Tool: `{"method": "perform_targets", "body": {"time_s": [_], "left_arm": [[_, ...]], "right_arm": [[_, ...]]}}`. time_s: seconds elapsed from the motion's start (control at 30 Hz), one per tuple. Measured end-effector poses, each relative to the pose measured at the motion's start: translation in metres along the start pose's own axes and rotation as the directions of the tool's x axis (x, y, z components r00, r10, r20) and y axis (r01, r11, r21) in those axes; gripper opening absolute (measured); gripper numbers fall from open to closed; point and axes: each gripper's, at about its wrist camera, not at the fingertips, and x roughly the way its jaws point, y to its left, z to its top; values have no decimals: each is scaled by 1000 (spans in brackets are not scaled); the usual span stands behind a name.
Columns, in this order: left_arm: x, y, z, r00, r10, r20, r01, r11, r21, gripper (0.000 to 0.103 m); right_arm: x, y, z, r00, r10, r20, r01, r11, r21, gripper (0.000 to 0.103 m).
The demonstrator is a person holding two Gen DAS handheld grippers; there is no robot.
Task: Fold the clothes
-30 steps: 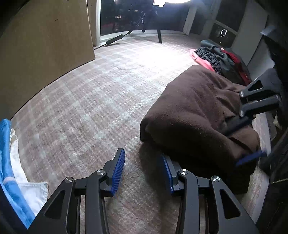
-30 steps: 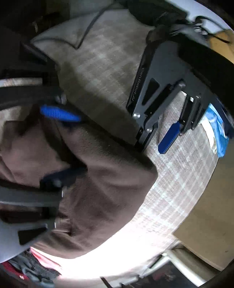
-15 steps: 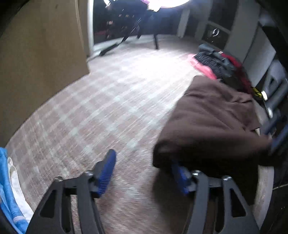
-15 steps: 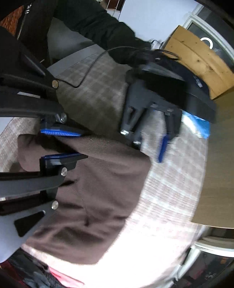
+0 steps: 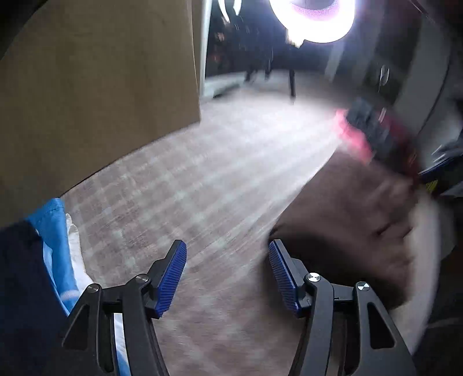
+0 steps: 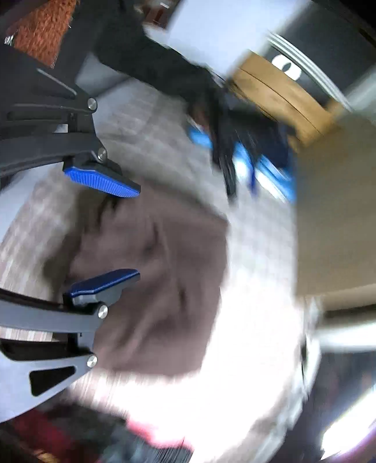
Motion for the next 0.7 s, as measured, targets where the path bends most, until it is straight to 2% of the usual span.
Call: {"method": "perform_targets", "body": {"time_s": [0.1,0.2,0.23,0.3,0.33,0.37,0.43,0.5,0.6,0.63,0.7], "left_arm": [[-5,-21,9,994,-94,49,95,995,-24,58],[26,-47,7,988,-155,-2,155,988,-12,59],[41,-54,4,988,-151,-38,151,989,-11,61],[68,-64,-13,994,-28,-102,35,997,63,59],[70,-67,-17,993,21,-118,-12,997,82,59],[64,-69,-15,991,45,-127,-37,997,67,59],[50,-71,-12,986,91,-140,-87,996,32,56],[21,-81,-9,990,107,-95,-107,994,1,56],[-9,-116,-10,997,79,-21,-78,997,13,58],[-13,-128,-11,998,66,-4,-66,998,24,59],[1,-145,-23,999,25,-27,-25,999,25,63]], "right_arm": [[-1,-33,-6,999,-35,39,30,994,108,53],[21,-38,-6,998,-35,58,28,993,115,56],[36,-38,-6,999,-35,39,31,995,96,59],[64,-41,-9,999,-43,-23,44,998,40,64],[72,-39,-11,998,-52,-34,52,999,-2,65],[80,-36,-14,997,-62,-44,60,997,-44,73],[74,-31,-14,996,-64,-57,59,995,-81,73],[55,-31,-15,1000,-22,-20,21,996,-88,73],[27,-35,-19,998,39,55,-34,996,-85,73],[19,-37,-21,996,45,74,-39,996,-85,73],[13,-40,-23,994,57,95,-48,994,-98,74]]}}
